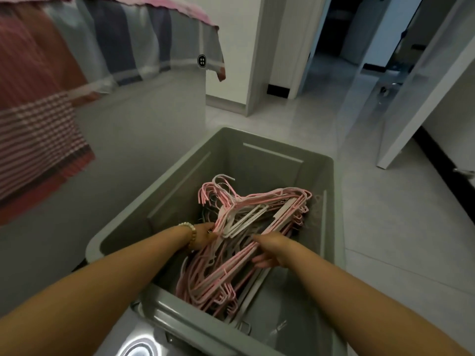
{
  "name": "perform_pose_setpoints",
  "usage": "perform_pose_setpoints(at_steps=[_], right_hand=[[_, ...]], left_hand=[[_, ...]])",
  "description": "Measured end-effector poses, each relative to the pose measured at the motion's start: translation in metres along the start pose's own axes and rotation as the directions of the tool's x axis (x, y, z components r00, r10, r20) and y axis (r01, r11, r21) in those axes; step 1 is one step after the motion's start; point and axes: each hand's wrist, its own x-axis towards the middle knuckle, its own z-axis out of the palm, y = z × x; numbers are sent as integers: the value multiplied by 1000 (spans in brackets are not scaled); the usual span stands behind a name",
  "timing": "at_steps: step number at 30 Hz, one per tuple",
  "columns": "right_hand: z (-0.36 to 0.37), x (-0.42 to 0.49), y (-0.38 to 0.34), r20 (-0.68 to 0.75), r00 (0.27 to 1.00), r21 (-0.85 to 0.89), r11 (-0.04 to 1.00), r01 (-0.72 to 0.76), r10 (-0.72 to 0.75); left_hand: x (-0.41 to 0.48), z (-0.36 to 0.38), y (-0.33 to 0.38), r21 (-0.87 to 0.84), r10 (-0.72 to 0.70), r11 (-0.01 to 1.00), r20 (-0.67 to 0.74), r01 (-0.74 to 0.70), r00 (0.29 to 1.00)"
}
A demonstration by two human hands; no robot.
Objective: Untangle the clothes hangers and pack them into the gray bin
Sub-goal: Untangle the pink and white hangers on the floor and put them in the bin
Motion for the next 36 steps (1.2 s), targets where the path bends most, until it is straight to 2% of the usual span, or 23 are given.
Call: perform_pose_setpoints(at_steps=[4,7,8,10,13,14,18,20,22,23,25,27,29,31,34,36], right_hand=[[6,4,1,-37,993,-97,989,110,-114],[4,4,-1,-17,985,-122,979,166,-169],[2,2,-1,-22,981,-120,975,188,-192],[-1,5,-1,-27,997,-19,997,75,-76],[3,6,1,96,992,57,995,-82,77],[5,7,2,117,989,61,993,-103,95],[13,13,12,91,984,53,986,-157,151],[12,14,17,61,984,60,983,-173,170],[16,13,21,114,975,76,976,-203,193],[21,13,23,158,966,117,968,-223,203],[40,17,27,216,957,310,916,-254,192],[55,22,29,195,965,488,836,-252,177],[54,21,25,225,966,530,815,-233,130],[45,18,27,228,968,519,828,-214,108],[48,15,44,80,976,522,826,-215,204],[64,8,51,46,979,551,812,-193,201]], left_hand=[[1,-4,0,36,84,996,-146,-79,986],[0,-12,-2,50,80,996,-183,-72,980],[0,-13,-1,52,66,997,-164,-58,984],[-1,-11,0,20,-6,1000,-49,7,999],[1,-4,0,-222,-170,951,212,217,962],[3,-1,0,-244,-183,936,275,253,944],[6,4,-8,-179,-209,936,412,304,887],[8,5,-8,-73,-275,941,406,331,871],[9,9,-3,-20,-330,930,392,367,859],[11,12,0,-41,-326,926,417,376,848],[14,19,2,-147,-253,917,504,371,826],[14,23,-4,-297,-96,899,585,323,805],[13,26,-11,-402,36,869,631,287,775],[12,28,-14,-391,36,872,649,293,760],[11,30,-15,-239,-125,914,604,328,787],[11,34,-14,-243,-121,912,608,330,784]])
